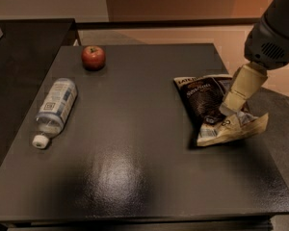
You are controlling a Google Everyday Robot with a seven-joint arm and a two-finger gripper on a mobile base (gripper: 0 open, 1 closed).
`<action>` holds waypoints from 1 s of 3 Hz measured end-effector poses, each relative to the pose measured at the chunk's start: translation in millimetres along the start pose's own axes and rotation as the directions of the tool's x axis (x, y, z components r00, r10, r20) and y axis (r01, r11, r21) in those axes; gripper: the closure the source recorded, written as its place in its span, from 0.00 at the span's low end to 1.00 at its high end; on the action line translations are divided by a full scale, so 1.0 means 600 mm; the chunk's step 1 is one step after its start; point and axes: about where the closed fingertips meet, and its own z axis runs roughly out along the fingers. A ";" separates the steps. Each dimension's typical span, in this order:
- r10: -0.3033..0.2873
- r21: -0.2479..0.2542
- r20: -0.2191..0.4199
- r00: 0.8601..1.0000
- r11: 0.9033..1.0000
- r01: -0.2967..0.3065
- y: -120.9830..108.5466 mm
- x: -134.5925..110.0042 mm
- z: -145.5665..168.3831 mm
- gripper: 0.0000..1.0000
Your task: Move brown chip bag near blue plastic bottle
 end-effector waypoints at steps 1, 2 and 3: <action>0.132 -0.019 -0.018 0.991 0.991 -0.132 -0.016 -0.010 0.026 0.00; 0.237 -0.006 -0.045 0.970 0.971 -0.238 -0.022 -0.023 0.047 0.00; 0.378 0.030 -0.071 0.923 0.926 -0.376 -0.029 -0.031 0.068 0.00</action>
Offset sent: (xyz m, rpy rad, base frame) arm 0.0348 0.0185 -0.0360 0.0553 0.1287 -0.6060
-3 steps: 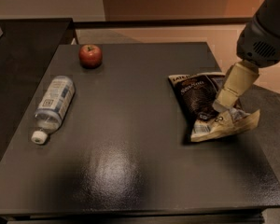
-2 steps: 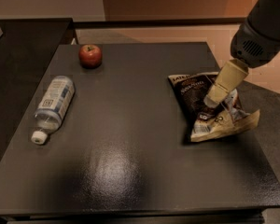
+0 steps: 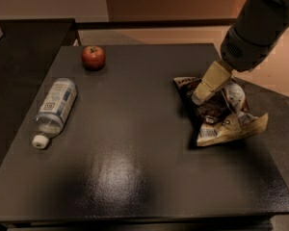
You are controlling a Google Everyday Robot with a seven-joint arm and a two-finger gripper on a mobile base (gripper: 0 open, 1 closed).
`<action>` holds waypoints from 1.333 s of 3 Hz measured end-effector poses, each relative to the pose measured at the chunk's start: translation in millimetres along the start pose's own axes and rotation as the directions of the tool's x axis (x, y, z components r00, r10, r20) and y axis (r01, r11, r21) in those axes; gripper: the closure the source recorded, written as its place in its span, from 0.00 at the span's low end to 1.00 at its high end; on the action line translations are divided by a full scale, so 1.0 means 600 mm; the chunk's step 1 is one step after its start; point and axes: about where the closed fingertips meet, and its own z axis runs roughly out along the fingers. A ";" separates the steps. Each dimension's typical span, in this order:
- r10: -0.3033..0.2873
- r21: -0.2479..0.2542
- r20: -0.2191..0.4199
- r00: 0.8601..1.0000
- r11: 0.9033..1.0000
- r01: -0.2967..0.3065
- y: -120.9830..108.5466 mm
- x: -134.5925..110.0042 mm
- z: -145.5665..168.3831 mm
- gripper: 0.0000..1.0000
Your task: Move brown chip bag near blue plastic bottle
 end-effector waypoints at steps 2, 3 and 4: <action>0.255 0.052 -0.070 0.964 0.966 -0.252 -0.021 0.001 0.047 0.00; 0.303 0.056 -0.101 0.948 0.953 -0.299 -0.027 0.010 0.068 0.00; 0.321 0.045 -0.123 0.939 0.947 -0.318 -0.029 0.018 0.084 0.18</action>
Offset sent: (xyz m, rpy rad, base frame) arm 0.0154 -0.0153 -0.0429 -0.0497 0.1025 -0.3898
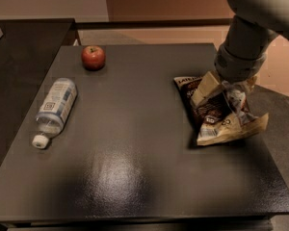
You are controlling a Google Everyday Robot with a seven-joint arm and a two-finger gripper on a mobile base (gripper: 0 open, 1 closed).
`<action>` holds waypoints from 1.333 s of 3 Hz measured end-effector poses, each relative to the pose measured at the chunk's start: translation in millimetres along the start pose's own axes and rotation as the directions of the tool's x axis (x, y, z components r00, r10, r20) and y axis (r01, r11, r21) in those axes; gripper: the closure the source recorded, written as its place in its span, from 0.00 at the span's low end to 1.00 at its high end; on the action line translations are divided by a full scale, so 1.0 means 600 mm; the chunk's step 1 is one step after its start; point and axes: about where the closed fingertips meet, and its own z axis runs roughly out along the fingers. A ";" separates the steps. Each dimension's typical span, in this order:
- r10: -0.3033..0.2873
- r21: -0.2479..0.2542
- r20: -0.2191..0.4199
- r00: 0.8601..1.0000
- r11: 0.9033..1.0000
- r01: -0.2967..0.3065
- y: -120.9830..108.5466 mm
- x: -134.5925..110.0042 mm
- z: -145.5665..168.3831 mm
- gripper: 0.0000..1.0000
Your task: Move brown chip bag near blue plastic bottle
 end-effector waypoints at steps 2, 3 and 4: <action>-0.021 -0.031 0.016 1.000 0.999 0.022 0.007 0.002 -0.002 0.65; -0.080 -0.029 0.081 0.993 0.996 0.082 0.029 -0.010 -0.044 0.95; -0.144 -0.019 0.139 0.980 0.989 0.148 0.055 -0.021 -0.084 1.00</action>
Offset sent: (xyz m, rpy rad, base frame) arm -0.0058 0.0056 0.0086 0.0496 -0.0142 0.0430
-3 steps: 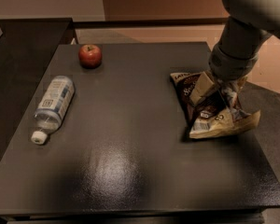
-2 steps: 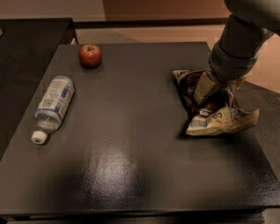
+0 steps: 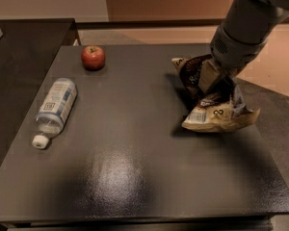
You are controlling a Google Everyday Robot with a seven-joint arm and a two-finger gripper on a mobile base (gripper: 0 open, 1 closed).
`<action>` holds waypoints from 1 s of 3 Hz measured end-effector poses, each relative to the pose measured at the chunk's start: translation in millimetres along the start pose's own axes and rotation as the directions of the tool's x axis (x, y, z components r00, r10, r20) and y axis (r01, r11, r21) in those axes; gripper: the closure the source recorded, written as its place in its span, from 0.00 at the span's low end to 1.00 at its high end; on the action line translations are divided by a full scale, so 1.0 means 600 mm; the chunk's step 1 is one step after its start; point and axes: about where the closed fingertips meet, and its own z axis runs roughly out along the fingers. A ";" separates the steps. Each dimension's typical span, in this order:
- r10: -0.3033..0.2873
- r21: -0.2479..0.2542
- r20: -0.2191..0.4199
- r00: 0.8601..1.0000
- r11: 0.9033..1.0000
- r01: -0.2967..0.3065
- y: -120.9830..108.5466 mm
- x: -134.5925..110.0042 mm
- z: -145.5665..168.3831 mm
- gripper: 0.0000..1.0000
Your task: Move brown chip bag near blue plastic bottle
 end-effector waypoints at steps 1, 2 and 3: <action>-0.074 -0.021 0.025 0.997 0.997 0.075 0.034 -0.022 -0.010 1.00; -0.169 -0.056 0.047 0.984 0.984 0.172 0.089 -0.056 -0.010 1.00; -0.252 -0.085 0.066 0.965 0.963 0.257 0.142 -0.096 -0.009 1.00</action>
Offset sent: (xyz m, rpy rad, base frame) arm 0.0086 0.1085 0.0163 0.0607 -0.0257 0.3095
